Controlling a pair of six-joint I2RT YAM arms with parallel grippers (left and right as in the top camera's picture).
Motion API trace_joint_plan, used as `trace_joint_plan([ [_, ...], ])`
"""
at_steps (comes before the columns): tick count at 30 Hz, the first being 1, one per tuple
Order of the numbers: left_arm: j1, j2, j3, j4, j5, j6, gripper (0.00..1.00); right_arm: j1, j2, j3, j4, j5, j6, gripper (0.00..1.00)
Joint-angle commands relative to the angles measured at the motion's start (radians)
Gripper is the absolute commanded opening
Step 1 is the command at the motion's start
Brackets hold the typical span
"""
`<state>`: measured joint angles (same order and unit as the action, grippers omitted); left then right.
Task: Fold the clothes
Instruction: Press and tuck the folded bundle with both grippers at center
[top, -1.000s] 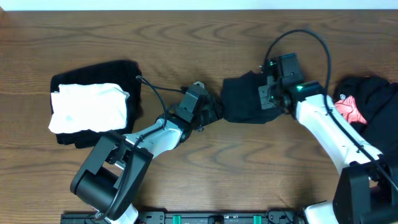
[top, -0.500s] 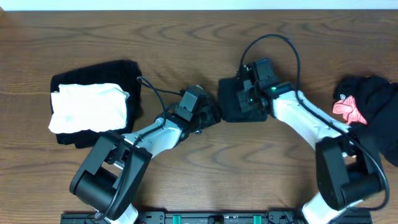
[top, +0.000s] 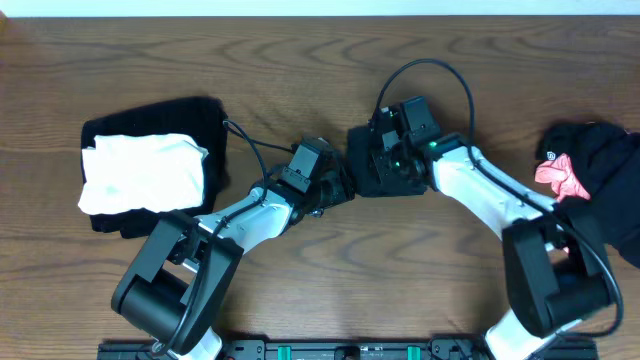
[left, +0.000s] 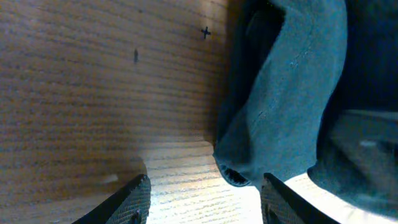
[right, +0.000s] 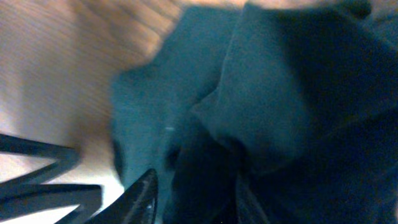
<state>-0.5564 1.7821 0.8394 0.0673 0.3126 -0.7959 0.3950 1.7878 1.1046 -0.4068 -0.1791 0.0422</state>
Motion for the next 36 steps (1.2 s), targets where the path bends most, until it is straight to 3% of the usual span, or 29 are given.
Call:
trace_joint_plan([
  [1,0.004,0.015,-0.016,-0.029,-0.018,0.018,0.58,-0.005,-0.113,0.008,-0.004,-0.039,-0.006,0.29],
  [8,0.004,0.015,-0.016,-0.029,-0.018,0.018,0.58,-0.067,-0.240,0.008,-0.046,-0.039,0.048,0.11],
  [15,0.004,0.015,-0.016,-0.028,-0.018,0.017,0.58,-0.137,-0.142,0.007,-0.084,-0.035,0.083,0.01],
  [19,0.004,0.015,-0.016,-0.028,-0.018,0.018,0.58,-0.138,-0.010,0.007,0.011,-0.060,0.145,0.01],
  [25,0.004,0.015,-0.016,-0.027,-0.018,0.017,0.58,-0.087,0.152,0.007,0.241,-0.310,0.157,0.01],
  [31,0.004,0.015,-0.016,-0.029,-0.018,0.018,0.58,-0.043,0.250,0.007,0.254,-0.273,0.178,0.01],
  [36,0.003,0.015,-0.016,-0.029,-0.017,0.027,0.58,-0.067,0.224,0.007,0.259,-0.329,0.178,0.03],
])
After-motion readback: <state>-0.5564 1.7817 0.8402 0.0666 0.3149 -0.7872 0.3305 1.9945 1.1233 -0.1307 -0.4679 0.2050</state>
